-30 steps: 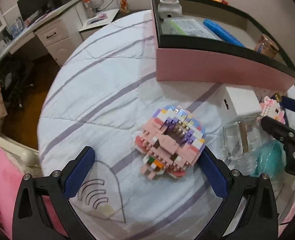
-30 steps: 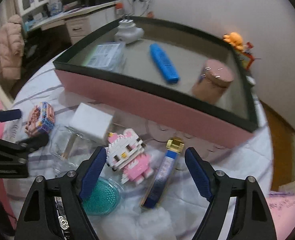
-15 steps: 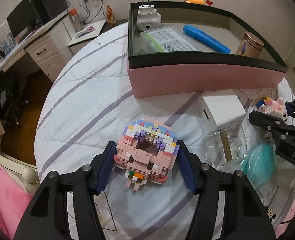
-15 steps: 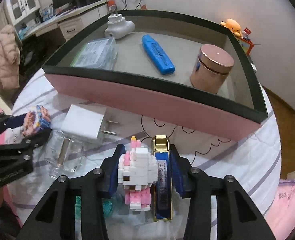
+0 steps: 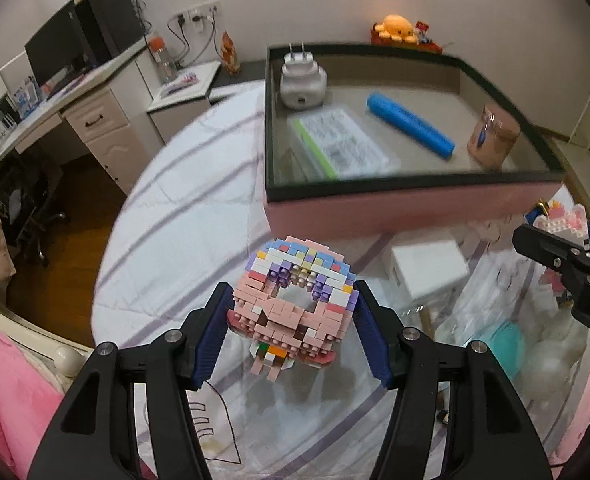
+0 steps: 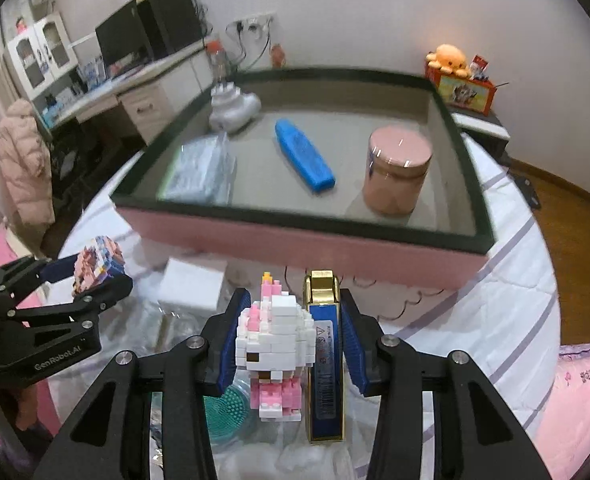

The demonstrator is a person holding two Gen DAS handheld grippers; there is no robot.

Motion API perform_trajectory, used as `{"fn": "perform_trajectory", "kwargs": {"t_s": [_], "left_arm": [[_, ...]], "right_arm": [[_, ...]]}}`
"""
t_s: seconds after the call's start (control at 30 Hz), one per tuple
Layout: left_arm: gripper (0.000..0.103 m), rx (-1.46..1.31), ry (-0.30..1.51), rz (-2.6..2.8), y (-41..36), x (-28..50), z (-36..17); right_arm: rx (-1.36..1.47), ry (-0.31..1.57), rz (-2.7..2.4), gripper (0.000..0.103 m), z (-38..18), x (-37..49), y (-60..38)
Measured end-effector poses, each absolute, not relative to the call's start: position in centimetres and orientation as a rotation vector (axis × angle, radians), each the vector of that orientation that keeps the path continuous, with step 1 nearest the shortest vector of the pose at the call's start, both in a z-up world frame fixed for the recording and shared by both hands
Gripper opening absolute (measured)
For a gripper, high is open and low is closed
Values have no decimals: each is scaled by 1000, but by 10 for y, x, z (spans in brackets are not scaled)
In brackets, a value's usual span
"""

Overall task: Organize rigid objects
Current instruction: 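Grasp the block donut with the left tool while the right tool grasps the block figure and pen box, then lift the block donut and block figure with pen box and carry them over the box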

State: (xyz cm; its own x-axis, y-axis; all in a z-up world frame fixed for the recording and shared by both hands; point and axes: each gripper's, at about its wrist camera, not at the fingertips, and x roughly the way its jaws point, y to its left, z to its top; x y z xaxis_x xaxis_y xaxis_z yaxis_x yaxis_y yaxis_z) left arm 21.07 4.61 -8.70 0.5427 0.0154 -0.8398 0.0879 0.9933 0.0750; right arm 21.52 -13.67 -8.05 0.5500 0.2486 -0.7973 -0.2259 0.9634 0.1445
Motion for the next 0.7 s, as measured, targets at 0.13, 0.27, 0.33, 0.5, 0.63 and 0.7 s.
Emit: {"fn": "perform_trajectory", "kwargs": {"t_s": [0.13, 0.27, 0.33, 0.5, 0.63, 0.7], "left_arm": [[61, 95, 934, -17, 46, 209, -65], [61, 58, 882, -23, 46, 205, -44], [61, 35, 857, -24, 47, 203, -31], [61, 19, 778, -41, 41, 190, 0], [61, 35, 699, -57, 29, 168, 22], [61, 40, 663, -65, 24, 158, 33]], "right_arm": [[57, 900, 271, 45, -66, 212, -143], [102, 828, 263, 45, -46, 207, -151], [105, 781, 254, 45, -33, 200, -154], [111, 679, 256, 45, -1, 178, -159], [99, 605, 256, 45, 20, 158, -163], [102, 577, 258, 45, 27, 150, -165]]}}
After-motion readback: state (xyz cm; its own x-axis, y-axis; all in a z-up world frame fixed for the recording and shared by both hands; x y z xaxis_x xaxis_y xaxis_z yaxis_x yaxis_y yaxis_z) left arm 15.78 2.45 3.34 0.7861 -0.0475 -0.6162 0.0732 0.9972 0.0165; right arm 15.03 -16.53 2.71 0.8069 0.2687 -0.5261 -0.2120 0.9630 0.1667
